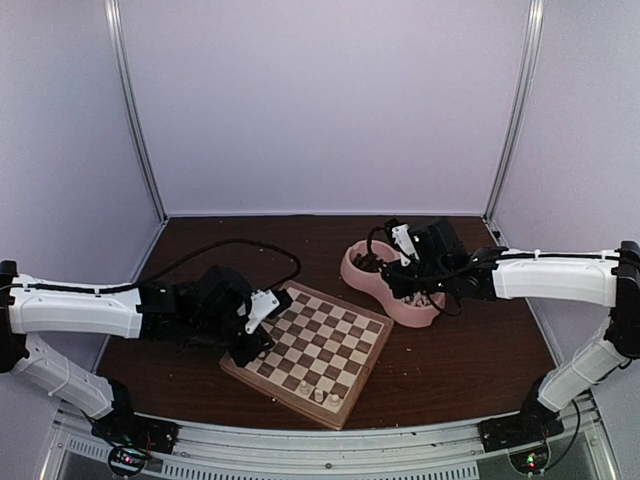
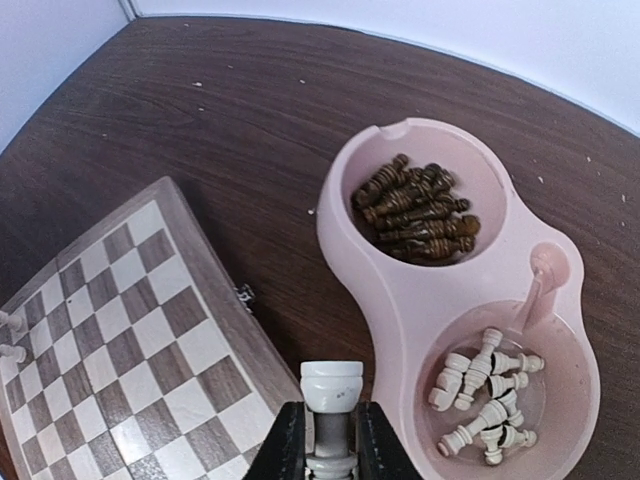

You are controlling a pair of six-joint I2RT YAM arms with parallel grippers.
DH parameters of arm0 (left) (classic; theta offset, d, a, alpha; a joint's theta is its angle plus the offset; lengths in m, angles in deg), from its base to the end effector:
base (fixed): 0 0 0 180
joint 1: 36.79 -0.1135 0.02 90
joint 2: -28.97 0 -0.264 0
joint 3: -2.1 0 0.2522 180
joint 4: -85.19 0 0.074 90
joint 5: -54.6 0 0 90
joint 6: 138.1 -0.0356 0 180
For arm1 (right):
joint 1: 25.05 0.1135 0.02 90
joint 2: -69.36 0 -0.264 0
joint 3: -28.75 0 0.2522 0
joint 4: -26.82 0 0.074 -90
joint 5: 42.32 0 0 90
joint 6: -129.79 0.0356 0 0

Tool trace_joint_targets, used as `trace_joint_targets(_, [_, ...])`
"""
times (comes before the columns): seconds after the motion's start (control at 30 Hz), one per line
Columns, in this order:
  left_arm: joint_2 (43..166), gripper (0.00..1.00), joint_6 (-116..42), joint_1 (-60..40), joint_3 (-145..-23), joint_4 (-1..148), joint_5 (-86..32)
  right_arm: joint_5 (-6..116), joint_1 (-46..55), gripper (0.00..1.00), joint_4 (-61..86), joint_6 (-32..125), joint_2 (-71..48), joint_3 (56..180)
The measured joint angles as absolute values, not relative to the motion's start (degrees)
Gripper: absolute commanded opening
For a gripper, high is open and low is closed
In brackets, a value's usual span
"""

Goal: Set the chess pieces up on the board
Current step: Place the chess pile in the storage box.

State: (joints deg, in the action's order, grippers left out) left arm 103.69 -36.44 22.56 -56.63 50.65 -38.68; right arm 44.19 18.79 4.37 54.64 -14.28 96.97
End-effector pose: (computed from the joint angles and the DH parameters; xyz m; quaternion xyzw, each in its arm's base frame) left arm 0.1356 -0.2248 0.2141 0.3715 0.8645 -0.1741 0.2904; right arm 0.2326 0.2203 0.2416 -0.2118 0.8726 0.1914 0.3962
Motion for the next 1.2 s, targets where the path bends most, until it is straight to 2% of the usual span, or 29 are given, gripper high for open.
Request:
trace_joint_targets(0.4, [103.47, 0.15, -36.05, 22.56, -56.11, 51.66, -39.34, 43.27, 14.33, 0.0, -1.2, 57.81, -24.33, 100.75])
trace_joint_targets(0.7, [103.29, 0.15, -35.91, 22.56, -56.0, 51.92, -39.45, 40.67, 11.73, 0.01, -3.89, 59.5, -25.6, 101.93])
trace_joint_targets(0.77, [102.9, 0.15, -35.78, 22.56, -55.91, 51.99, -39.47, 40.28, 11.42, 0.1, -4.13, 59.67, -25.6, 101.95])
trace_joint_targets(0.83, [102.42, 0.15, -35.7, 22.56, -55.78, 52.07, -39.52, 40.02, 11.25, 0.28, -4.24, 59.71, -25.6, 101.95])
trace_joint_targets(0.9, [102.0, 0.17, -35.59, 22.56, -55.65, 52.16, -39.62, 39.75, 11.23, 0.49, -4.37, 59.65, -25.6, 101.97])
trace_joint_targets(0.97, [101.63, 0.18, -35.54, 22.56, -55.37, 52.14, -39.76, 39.51, 11.23, 0.8, -4.54, 60.11, -25.6, 102.04])
trace_joint_targets(1.0, [101.5, 0.18, -35.54, 22.56, -55.26, 52.16, -39.84, 39.27, 11.23, 0.93, -4.54, 60.2, -25.6, 102.06])
trace_joint_targets(1.03, [101.48, 0.19, -35.5, 22.56, -55.17, 52.14, -39.95, 39.1, 11.23, 0.99, -4.54, 60.13, -25.6, 102.06])
trace_joint_targets(1.2, [101.02, 0.19, -35.35, 22.56, -54.91, 52.18, -40.59, 38.77, 11.23, 1.0, -3.84, 59.93, -24.05, 100.99])
